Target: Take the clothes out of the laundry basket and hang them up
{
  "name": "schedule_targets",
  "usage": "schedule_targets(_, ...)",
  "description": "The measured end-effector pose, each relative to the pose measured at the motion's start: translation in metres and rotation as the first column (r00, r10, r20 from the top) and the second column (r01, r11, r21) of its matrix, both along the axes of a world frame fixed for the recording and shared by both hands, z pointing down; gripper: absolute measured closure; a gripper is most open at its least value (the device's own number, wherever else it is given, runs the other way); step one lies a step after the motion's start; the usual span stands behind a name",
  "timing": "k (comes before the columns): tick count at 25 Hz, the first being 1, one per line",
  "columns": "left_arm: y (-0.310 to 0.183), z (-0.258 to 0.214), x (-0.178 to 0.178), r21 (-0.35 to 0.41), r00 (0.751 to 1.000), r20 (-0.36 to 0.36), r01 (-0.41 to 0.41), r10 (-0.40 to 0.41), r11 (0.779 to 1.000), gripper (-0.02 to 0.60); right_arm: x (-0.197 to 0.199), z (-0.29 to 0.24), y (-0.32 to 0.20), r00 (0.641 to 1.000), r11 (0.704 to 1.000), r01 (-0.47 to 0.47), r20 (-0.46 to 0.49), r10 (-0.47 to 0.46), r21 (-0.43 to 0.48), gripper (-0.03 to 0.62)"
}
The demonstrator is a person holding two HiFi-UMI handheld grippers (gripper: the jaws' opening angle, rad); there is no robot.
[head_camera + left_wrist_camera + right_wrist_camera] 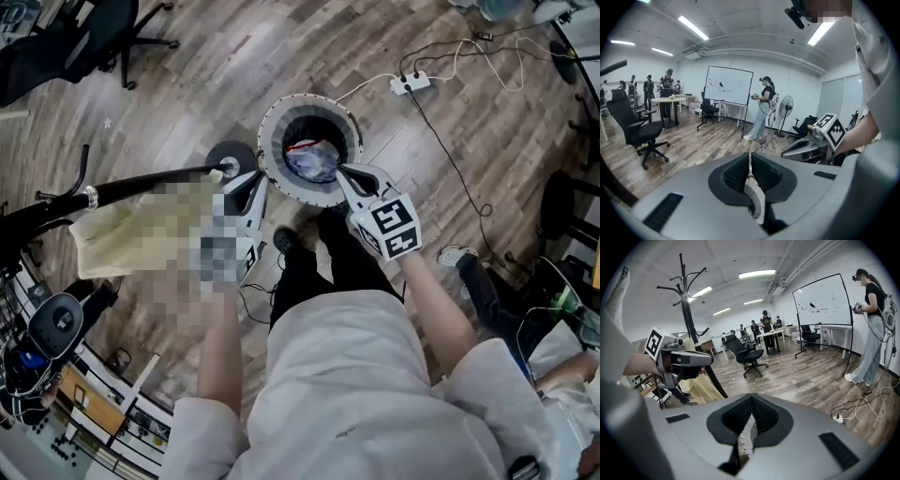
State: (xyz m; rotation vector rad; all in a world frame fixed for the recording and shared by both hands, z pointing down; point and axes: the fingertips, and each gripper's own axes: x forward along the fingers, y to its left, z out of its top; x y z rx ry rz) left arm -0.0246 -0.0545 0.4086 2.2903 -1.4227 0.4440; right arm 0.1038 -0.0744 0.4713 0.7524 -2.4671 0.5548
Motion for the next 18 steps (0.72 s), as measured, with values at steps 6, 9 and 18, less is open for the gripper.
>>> schedule_targets(6,-0.003,0.032,0.01,-0.063,0.999,-0.014,0.038,-0.038,0.997,0.549,-0.008,0.045,-0.001,0.998,0.997,0.054,-0.026,-0.056,-0.058,0.586)
schedule_targets(9,-0.008,0.046,0.01,-0.082,0.998,-0.027,0.055,-0.057,0.995,0.549,-0.015,0.068,-0.005,0.998,0.995,0.055,-0.032,-0.058,-0.086,0.586)
schedule_targets(18,-0.025,0.123,0.002,-0.156,0.998,-0.012,0.052,-0.055,0.986,0.549,-0.021,0.142,-0.012,0.994,0.984,0.063,-0.072,-0.076,-0.166,0.586)
